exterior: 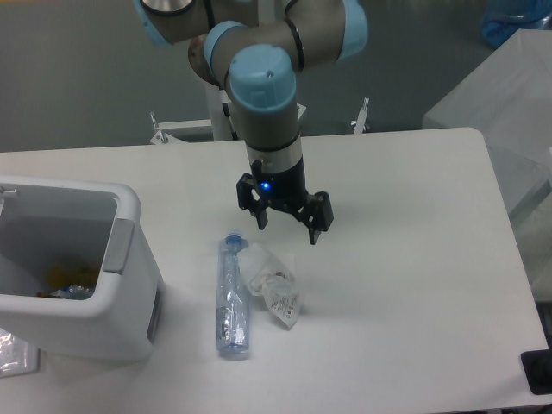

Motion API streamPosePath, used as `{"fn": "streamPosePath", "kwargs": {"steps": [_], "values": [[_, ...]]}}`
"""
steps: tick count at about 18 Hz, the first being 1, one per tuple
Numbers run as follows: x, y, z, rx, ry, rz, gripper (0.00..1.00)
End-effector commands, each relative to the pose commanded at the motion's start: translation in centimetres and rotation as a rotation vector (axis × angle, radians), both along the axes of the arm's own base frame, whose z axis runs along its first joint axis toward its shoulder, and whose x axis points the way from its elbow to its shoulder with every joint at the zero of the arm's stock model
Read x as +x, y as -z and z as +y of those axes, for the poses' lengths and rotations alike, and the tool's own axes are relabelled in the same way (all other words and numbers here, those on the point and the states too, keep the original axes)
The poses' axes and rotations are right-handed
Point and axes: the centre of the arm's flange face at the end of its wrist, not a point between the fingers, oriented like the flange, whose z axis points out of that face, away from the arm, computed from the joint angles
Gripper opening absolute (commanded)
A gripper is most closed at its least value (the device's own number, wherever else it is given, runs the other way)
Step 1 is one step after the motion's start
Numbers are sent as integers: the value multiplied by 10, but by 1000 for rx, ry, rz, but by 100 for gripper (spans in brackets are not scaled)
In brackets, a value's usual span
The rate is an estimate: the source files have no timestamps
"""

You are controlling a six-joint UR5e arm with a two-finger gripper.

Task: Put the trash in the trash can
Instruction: 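Lower the open gripper toward the crumpled white wrapper beside the bottle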

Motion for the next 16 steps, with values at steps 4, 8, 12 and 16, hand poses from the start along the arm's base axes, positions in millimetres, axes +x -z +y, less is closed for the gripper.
{"fn": "streamPosePath", "kwargs": {"steps": [4, 8, 12, 16], "values": [[5, 23, -2, -51, 110, -22, 100], [9, 46, 4, -82, 125, -44, 100], [16, 63, 13, -102, 136, -65, 100], [17, 80, 17, -121, 145, -87, 100]]}}
